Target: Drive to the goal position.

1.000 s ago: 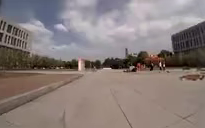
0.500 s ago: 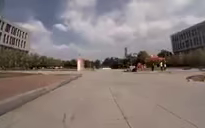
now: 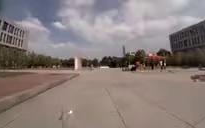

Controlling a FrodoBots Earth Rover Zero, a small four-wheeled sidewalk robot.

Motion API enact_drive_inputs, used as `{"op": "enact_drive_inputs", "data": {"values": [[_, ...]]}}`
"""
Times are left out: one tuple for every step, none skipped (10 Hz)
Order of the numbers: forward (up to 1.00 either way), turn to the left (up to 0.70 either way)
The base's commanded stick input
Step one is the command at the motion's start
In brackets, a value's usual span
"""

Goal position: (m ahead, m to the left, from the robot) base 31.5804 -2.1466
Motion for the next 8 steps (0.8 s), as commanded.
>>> {"op": "enact_drive_inputs", "data": {"values": [[1.00,0.02],[1.00,0.02],[1.00,0.02],[1.00,0.02],[1.00,0.02],[1.00,0.02],[1.00,0.02],[1.00,0.02]]}}
